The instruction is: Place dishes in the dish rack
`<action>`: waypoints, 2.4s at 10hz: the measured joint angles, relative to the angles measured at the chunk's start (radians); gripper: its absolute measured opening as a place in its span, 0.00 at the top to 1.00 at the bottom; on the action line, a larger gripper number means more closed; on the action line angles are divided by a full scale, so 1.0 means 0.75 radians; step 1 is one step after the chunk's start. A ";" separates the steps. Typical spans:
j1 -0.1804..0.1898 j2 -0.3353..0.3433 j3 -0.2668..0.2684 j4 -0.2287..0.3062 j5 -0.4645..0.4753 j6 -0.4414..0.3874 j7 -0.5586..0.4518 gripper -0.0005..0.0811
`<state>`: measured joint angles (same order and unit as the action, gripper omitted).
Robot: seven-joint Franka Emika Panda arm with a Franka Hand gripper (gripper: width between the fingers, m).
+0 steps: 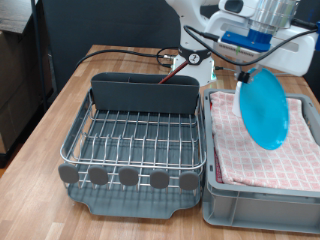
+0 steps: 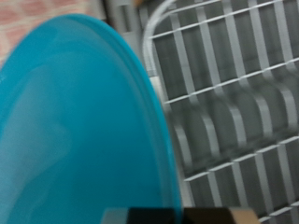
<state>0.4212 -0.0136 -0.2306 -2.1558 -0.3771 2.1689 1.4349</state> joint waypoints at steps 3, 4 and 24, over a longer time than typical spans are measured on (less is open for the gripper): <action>-0.035 -0.055 -0.056 0.007 -0.197 -0.140 -0.123 0.97; -0.049 -0.069 -0.079 0.007 -0.230 -0.160 -0.179 0.97; -0.243 -0.138 -0.383 -0.161 -0.882 0.466 -0.698 0.97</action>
<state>0.2389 -0.1170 -0.5179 -2.2769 -1.0388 2.5187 0.9115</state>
